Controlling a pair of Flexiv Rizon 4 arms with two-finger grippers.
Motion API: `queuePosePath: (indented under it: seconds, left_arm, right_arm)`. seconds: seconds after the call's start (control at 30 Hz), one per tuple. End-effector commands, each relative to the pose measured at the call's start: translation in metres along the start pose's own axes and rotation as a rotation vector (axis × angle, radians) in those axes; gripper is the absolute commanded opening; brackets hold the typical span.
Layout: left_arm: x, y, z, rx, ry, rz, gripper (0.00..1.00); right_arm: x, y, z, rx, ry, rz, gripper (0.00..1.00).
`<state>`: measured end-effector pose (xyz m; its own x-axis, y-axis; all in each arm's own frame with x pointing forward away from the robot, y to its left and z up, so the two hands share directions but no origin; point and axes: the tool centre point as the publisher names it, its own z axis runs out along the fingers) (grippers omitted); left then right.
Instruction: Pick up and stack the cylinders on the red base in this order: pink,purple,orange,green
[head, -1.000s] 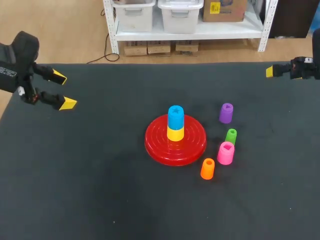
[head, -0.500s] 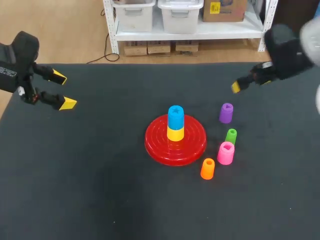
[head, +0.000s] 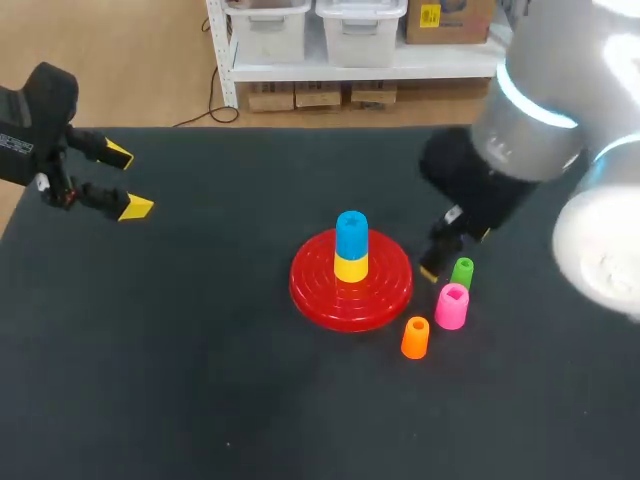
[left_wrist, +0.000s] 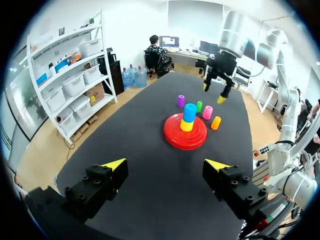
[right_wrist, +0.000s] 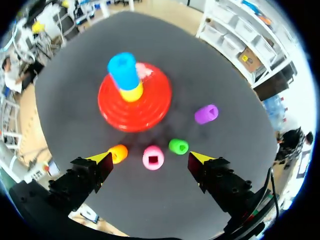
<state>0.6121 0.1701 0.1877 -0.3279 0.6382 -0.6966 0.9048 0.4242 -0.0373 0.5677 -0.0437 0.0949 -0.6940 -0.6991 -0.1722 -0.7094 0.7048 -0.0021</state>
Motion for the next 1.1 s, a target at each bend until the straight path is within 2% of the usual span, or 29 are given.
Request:
queuePosePath:
  seconds: [0.03,0.17,0.53,0.67,0.93,1.1]
  left_arm:
    - [0.001,0.001,0.001,0.001,-0.001,0.001,1.0]
    - [0.001,0.001,0.001,0.001,-0.001,0.001,1.0]
    - [0.001,0.001,0.001,0.001,-0.001,0.001,1.0]
    - [0.001,0.001,0.001,0.001,-0.001,0.001,1.0]
    - [0.001,0.001,0.001,0.001,-0.001,0.001,1.0]
    - [0.001,0.001,0.001,0.001,-0.001,0.001,1.0]
  right_arm:
    - [-0.004,0.007,0.003,0.104,0.104,-0.035,1.0]
    - [-0.001,0.003,0.008,0.126,0.134,-0.02,1.0]
    - [0.011,-0.004,0.022,0.056,0.133,0.139,1.0]
    - [0.019,0.0,0.033,0.035,0.139,0.273,1.0]
    - [0.026,0.0,0.036,0.11,0.128,0.512,1.0]
    - [0.025,0.0,0.035,0.065,0.105,0.643,1.0]
